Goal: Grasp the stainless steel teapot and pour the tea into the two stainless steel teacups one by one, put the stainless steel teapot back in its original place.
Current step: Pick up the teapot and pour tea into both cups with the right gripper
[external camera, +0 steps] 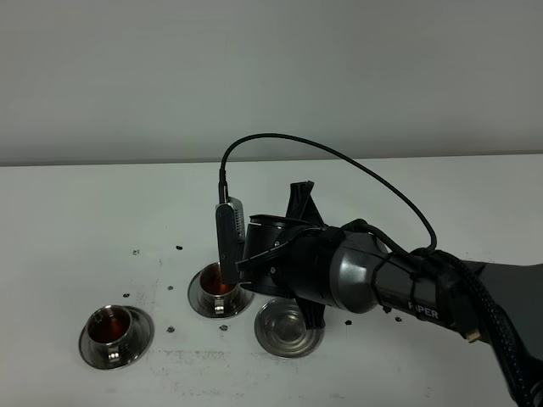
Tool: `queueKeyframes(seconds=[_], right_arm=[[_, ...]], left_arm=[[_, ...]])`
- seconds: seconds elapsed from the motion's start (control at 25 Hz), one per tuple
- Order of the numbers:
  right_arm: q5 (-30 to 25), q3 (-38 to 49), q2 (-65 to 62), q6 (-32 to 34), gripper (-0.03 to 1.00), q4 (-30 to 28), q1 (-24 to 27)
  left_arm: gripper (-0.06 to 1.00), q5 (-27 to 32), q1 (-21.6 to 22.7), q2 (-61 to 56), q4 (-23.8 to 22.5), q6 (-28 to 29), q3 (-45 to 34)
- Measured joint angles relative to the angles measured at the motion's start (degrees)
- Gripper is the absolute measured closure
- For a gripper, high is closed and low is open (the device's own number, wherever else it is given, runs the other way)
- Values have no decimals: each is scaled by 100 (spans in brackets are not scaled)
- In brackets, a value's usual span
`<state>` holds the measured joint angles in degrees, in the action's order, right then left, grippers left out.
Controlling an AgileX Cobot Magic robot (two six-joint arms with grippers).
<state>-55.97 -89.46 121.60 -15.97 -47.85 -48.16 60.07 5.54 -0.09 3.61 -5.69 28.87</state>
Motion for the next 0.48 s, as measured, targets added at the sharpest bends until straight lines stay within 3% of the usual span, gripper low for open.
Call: queueKeyframes(seconds=[0.48], right_arm=[[0, 0, 0, 0, 76, -6, 0]], left_arm=[[33, 0, 0, 0, 0, 0, 0]])
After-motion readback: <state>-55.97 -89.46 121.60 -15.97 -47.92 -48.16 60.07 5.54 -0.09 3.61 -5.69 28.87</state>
